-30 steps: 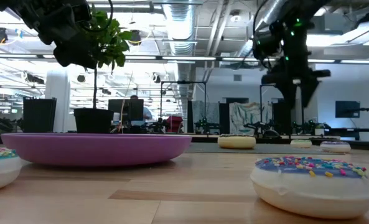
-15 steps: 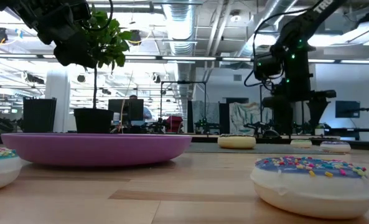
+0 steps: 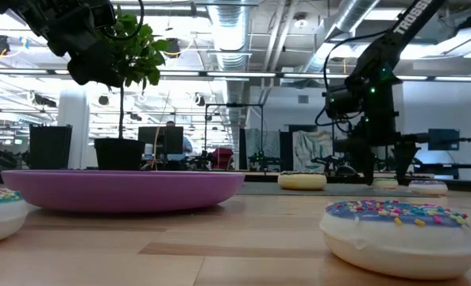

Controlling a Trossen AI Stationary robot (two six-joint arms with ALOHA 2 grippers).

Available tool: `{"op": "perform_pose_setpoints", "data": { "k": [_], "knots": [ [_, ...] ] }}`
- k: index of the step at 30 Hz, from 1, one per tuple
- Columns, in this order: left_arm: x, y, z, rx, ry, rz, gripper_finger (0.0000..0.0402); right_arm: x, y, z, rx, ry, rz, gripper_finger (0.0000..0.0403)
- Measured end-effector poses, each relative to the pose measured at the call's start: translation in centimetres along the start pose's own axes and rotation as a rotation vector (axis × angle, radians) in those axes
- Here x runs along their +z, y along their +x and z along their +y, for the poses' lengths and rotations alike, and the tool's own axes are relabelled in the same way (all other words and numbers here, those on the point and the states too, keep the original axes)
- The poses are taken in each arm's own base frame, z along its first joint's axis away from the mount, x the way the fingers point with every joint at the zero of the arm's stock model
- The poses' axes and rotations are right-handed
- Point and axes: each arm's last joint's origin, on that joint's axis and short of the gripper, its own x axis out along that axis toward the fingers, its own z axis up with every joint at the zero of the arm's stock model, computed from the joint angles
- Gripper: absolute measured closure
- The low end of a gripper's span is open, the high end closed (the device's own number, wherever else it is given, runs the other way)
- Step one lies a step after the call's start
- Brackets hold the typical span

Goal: Pick & Place donuts
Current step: Put the small green donut on the white plate

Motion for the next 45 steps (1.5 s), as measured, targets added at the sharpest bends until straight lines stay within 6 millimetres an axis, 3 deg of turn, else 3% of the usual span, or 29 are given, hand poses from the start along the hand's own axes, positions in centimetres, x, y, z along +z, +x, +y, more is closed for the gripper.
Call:
{"op": "perform_pose_setpoints", "data": {
  "k": [11,33,45],
  "knots": [
    [0.0,0.0,0.0,-0.005,-0.028,0.001,0.013,0.1,1.5,-2.1,0.072,0.065,0.097,0.0101],
    [0.0,0.0,0.0,-0.005,-0.043,0.001,0.013,0.0,1.2,-1.9,0.094,0.039,0.054,0.0104],
    [0.0,0.0,0.0,-0.005,-0.043,0.001,0.013,0.1,1.2,-1.8,0.117,0.039,0.059,0.019]
  ]
}}
